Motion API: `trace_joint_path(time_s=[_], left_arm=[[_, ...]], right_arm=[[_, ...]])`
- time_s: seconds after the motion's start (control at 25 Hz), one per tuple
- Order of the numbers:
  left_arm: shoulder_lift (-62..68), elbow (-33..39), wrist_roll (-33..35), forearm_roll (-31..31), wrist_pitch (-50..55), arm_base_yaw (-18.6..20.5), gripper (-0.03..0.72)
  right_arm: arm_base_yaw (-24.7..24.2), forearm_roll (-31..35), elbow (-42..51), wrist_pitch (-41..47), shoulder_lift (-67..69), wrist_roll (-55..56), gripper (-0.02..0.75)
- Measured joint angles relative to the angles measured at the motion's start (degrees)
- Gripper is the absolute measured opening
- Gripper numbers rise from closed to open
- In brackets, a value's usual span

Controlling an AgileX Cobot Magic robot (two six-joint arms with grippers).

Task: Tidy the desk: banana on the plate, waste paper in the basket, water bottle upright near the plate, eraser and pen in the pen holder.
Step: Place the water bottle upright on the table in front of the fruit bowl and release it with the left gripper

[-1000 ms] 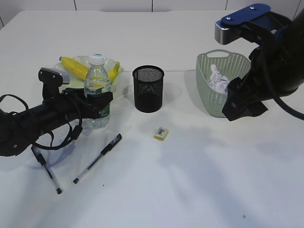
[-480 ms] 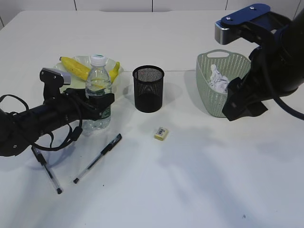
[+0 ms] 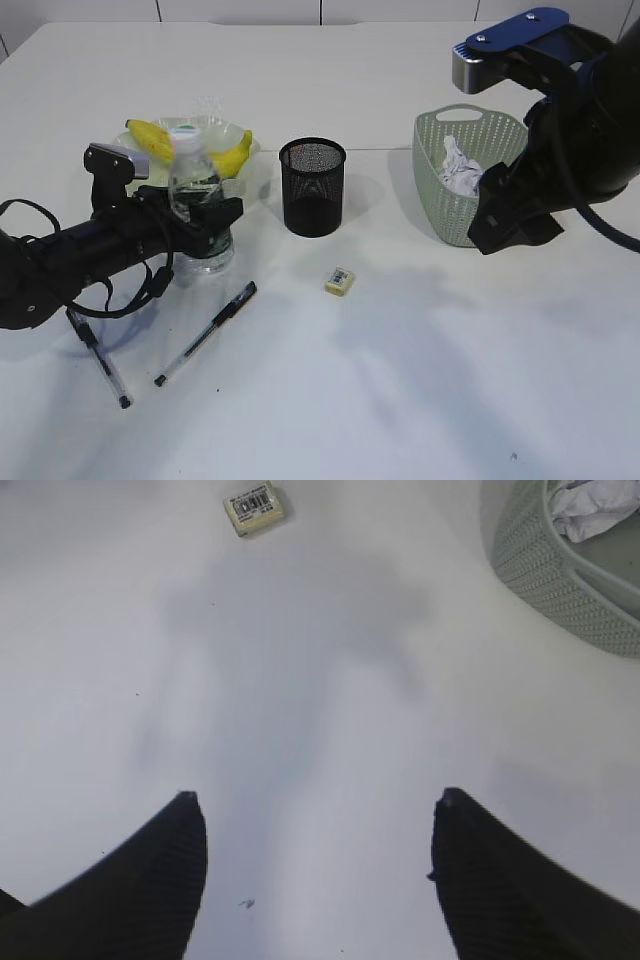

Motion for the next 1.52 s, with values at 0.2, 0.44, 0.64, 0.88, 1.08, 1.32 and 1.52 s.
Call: trace_joint_path(time_s=[0.2,0.44,0.64,0.88,1.08,1.32,1.52], left_arm=[[0.0,0.0,0.0,0.3,0.3,0.2,0.555],[-0.9,0.8,0.0,1.3,0.3,0.4,0.571],[-4.4,3.4,0.0,1.4,0.3,1.5,0.59],[-9.0,4.6,0.0,1.5,0.3,1.9,0.59],[-11.8,4.9,0.0,1.5,0.3,2.0,0.59],[-13.9,5.0,0.0,1.7,0.3,2.0,0.59],[-16.8,5.0,0.0,1.8,0.3,2.0,0.59]], right_arm=[[0.0,0.0,0.0,0.0,0.0,0.0,0.526],[0.0,0.0,0.0,0.0,0.1,0.0,0.526],[0.0,0.0,0.0,0.0,0.1,0.0,0.526],[0.0,0.0,-0.1,0.0,0.1,0.0,0.526],[0.0,0.0,-0.1,0.0,0.1,0.0,0.526],[0.0,0.0,-0.1,0.0,0.1,0.0,0.526],[0.0,0.0,-0.1,0.0,0.1,0.0,0.526]])
